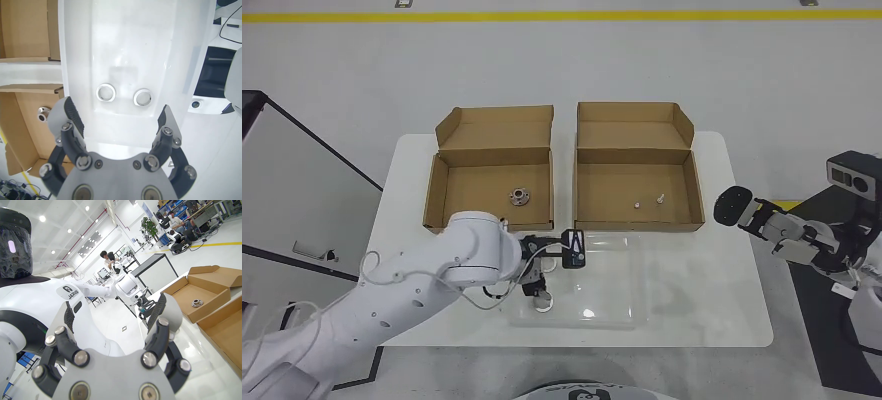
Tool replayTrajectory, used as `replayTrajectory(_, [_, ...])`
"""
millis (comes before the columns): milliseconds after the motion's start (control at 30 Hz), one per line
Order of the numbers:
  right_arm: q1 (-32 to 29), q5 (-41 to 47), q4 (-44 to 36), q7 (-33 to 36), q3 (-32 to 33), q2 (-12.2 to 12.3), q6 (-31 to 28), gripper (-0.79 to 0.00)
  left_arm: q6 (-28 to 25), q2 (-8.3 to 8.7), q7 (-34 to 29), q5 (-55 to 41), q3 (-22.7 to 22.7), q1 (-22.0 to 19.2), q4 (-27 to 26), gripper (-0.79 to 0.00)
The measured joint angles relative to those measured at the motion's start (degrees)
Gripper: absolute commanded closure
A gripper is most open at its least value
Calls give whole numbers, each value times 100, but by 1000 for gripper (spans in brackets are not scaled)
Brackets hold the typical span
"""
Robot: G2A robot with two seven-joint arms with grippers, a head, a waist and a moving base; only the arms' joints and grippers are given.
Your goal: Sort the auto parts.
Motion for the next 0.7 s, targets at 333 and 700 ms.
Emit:
replayTrajectory(333, [0, 0, 0, 0, 0, 0, 0, -785, -19, -29, 66, 241, 175, 120, 126, -785])
replayTrajectory(700, [0, 0, 0, 0, 0, 0, 0, -785, 20, -83, 122, 309, 307, 153, 233, -511])
